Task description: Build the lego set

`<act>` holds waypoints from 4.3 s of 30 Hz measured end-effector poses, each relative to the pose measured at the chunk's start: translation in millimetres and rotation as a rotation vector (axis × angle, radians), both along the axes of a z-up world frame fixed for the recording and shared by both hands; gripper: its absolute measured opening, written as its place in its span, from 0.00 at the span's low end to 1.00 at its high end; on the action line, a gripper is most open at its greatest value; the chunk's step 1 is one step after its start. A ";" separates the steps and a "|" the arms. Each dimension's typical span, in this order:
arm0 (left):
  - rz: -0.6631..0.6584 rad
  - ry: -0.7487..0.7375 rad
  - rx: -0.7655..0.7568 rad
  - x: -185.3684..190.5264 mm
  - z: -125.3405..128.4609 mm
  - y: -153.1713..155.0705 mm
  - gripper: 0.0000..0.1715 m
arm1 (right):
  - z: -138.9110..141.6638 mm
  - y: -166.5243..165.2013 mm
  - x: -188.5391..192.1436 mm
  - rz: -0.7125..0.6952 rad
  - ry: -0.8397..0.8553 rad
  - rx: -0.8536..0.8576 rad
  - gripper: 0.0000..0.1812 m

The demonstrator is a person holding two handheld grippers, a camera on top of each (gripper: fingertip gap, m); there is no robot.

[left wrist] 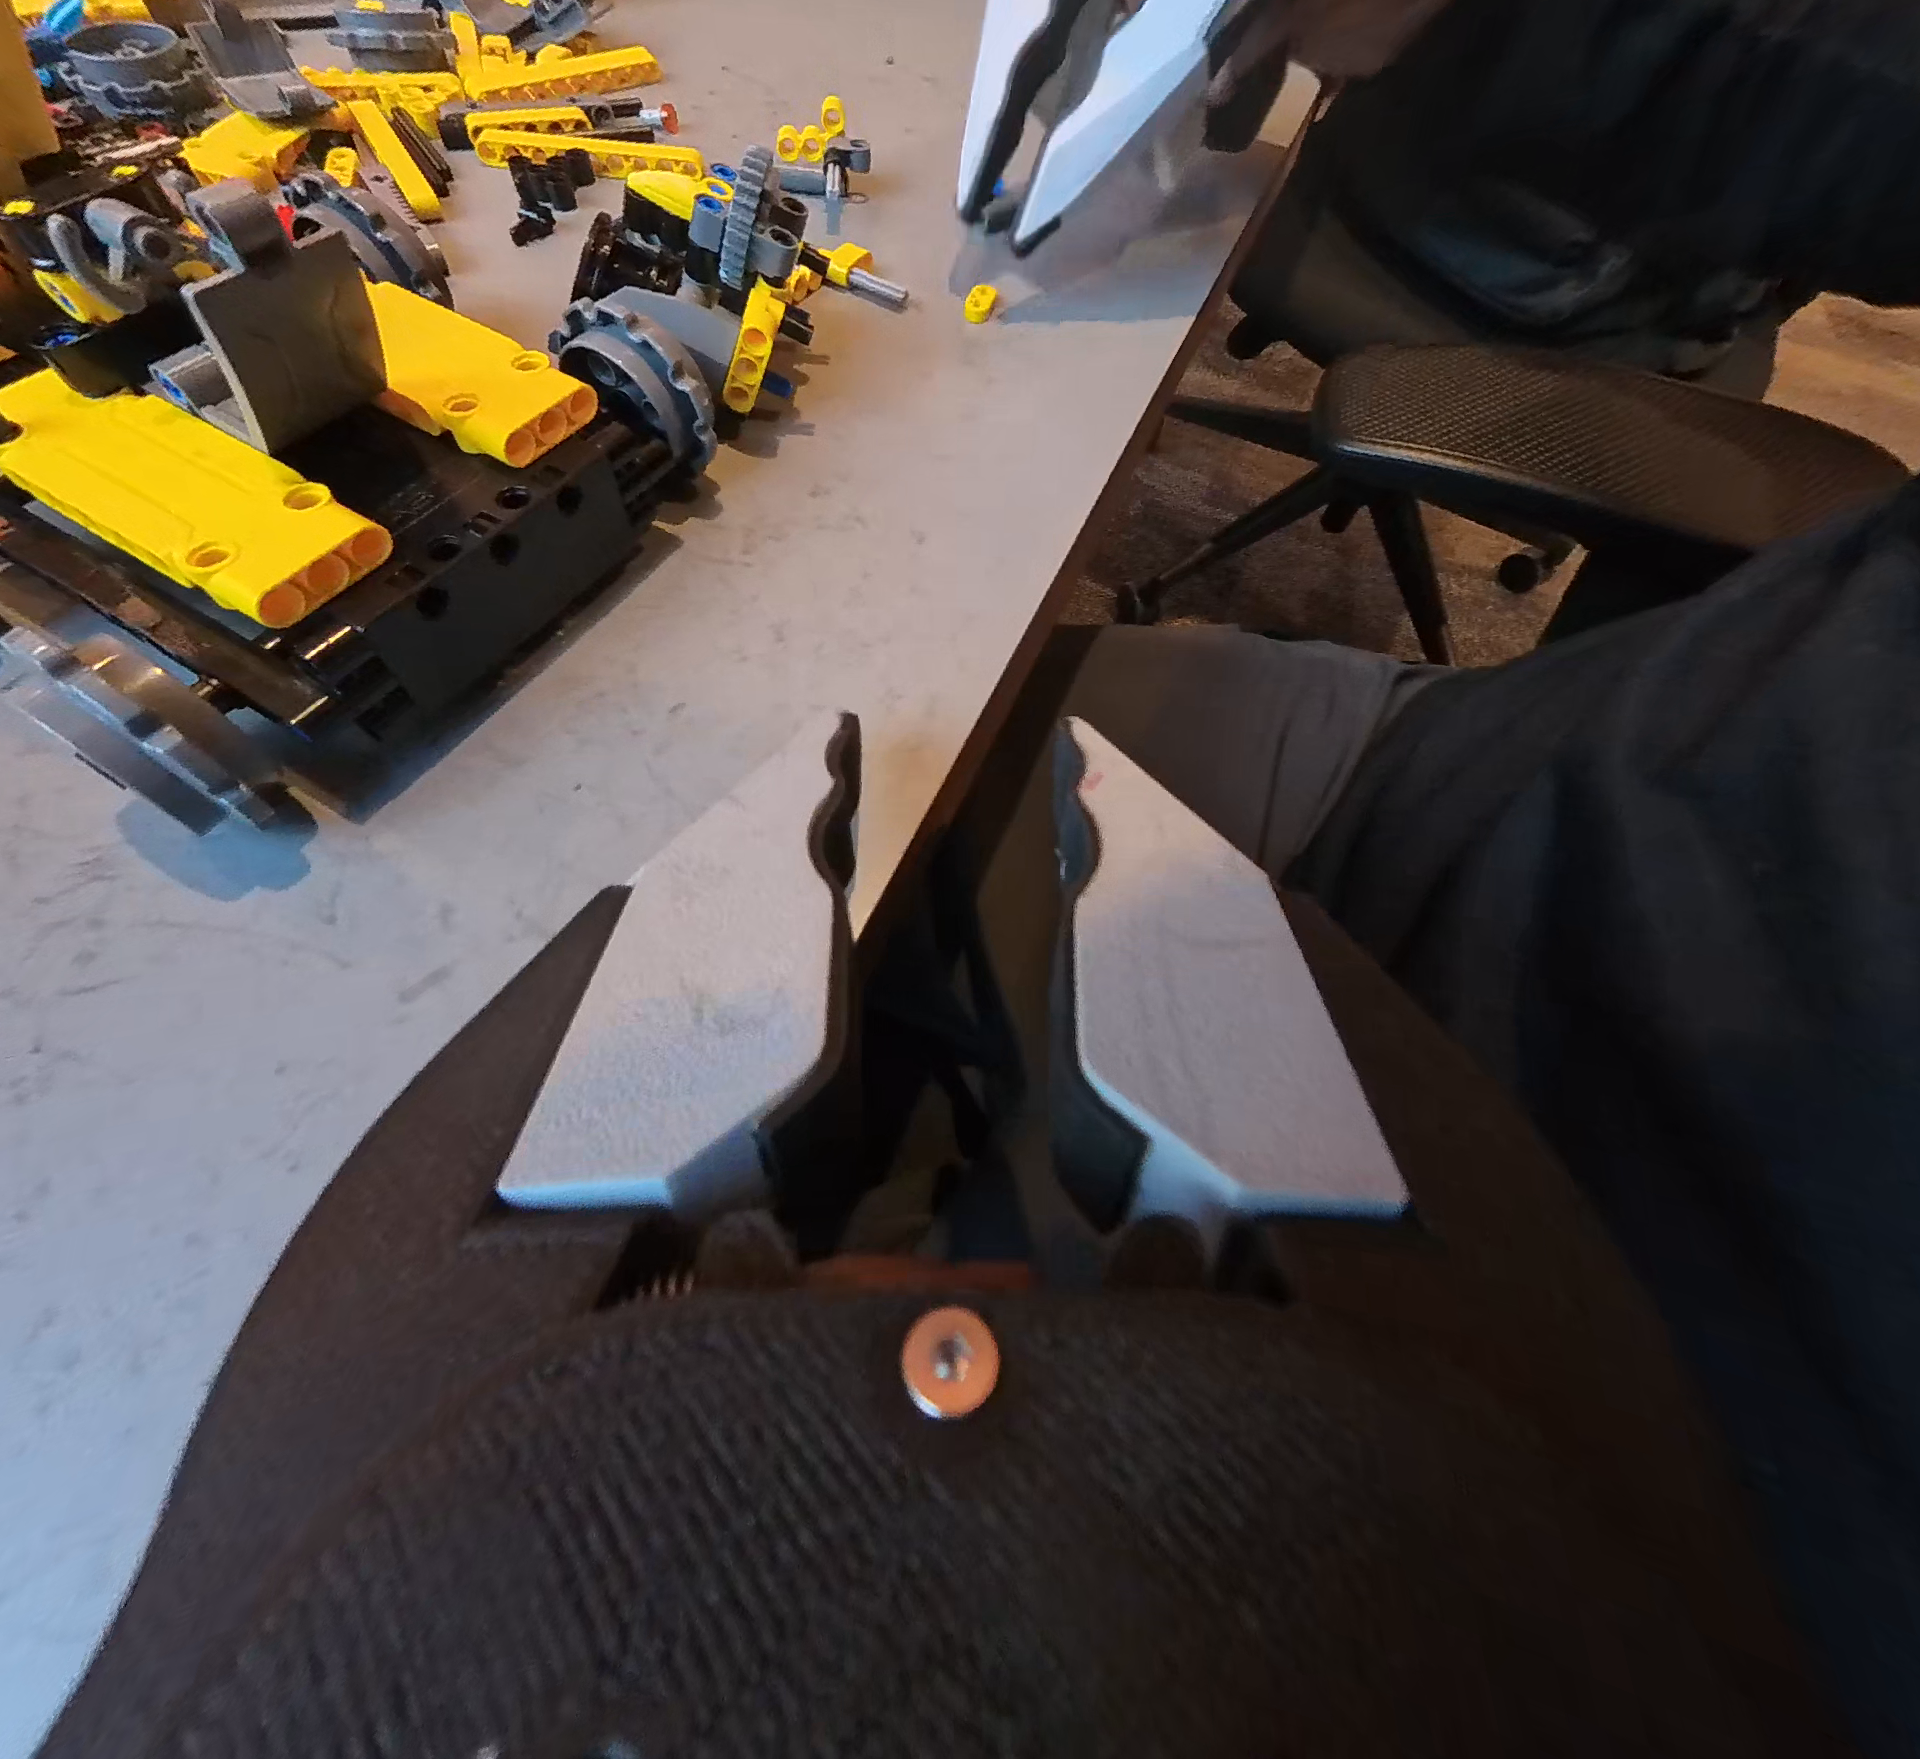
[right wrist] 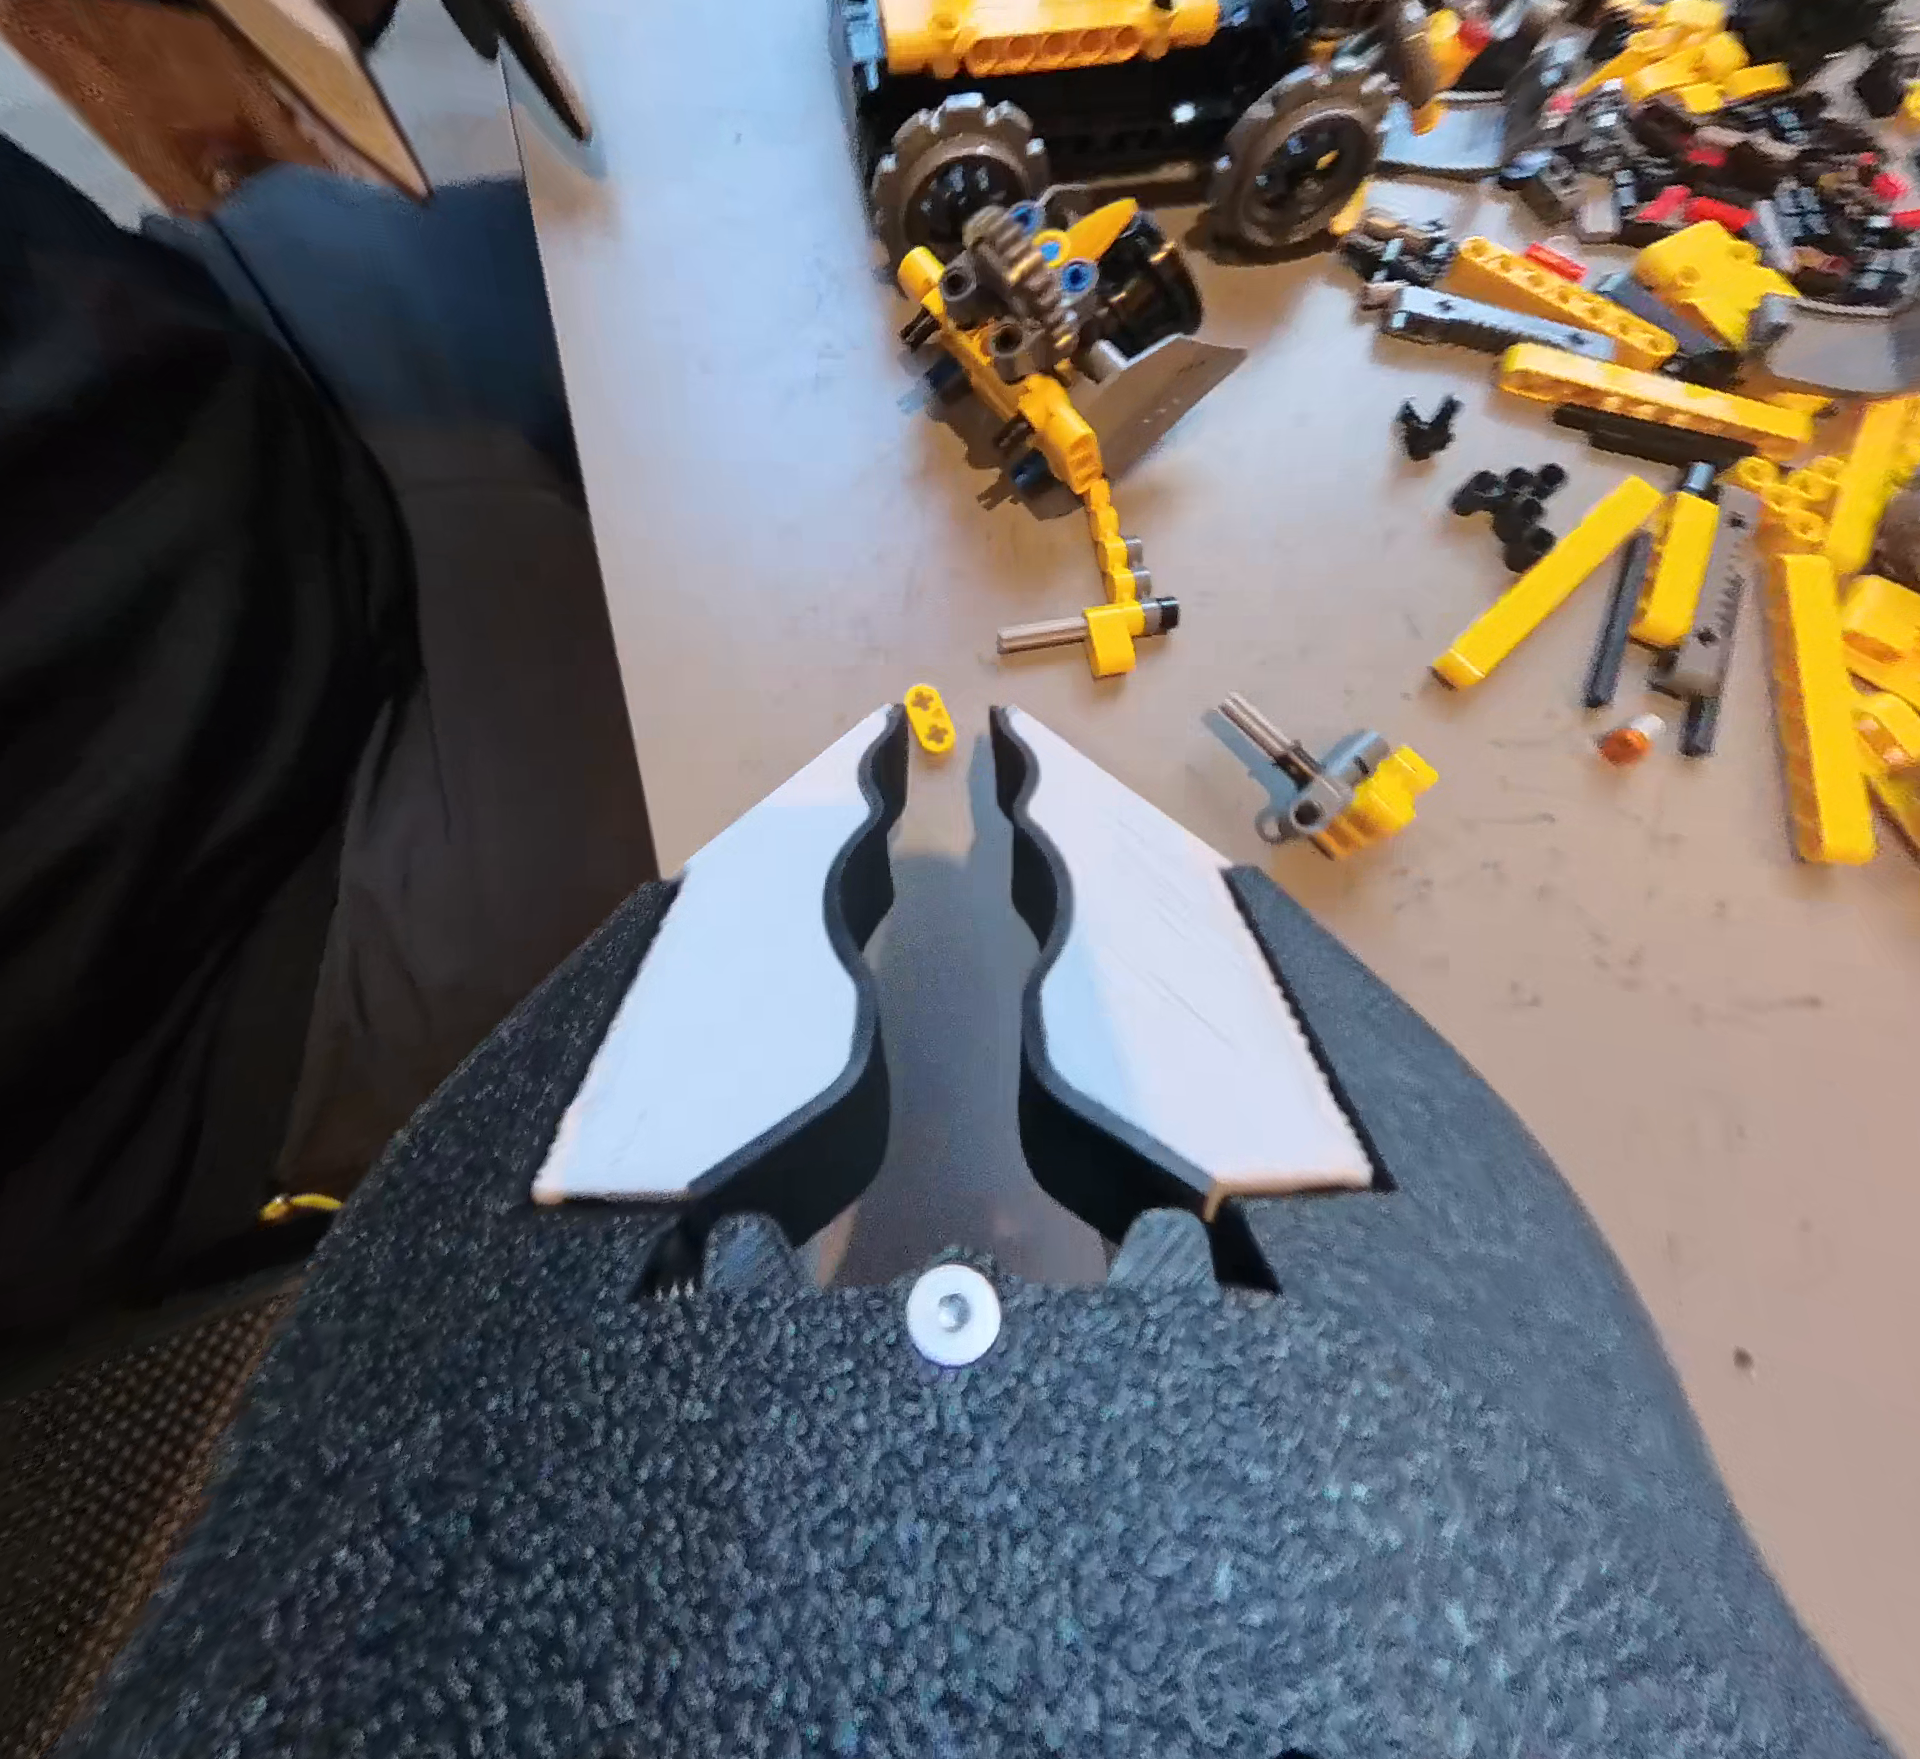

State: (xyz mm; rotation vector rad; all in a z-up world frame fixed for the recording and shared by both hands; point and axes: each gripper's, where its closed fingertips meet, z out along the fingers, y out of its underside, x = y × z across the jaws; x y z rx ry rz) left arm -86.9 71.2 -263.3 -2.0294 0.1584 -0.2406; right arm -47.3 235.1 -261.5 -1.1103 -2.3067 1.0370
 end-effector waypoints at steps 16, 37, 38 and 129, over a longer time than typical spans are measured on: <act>0.012 0.014 0.040 4.5 6.5 9.5 0.21 | 5.5 45.1 22.9 -0.139 0.062 -0.025 0.10; -0.005 0.006 0.029 -0.3 2.1 -0.8 0.21 | -18.1 33.0 0.9 -0.072 -0.082 0.004 0.07; -0.006 0.006 0.029 -0.1 2.2 -0.8 0.21 | -18.1 32.1 0.5 -0.069 -0.082 0.004 0.06; 0.023 0.013 0.062 2.7 9.8 6.8 0.22 | -5.6 64.6 16.3 -0.191 -0.004 -0.015 0.05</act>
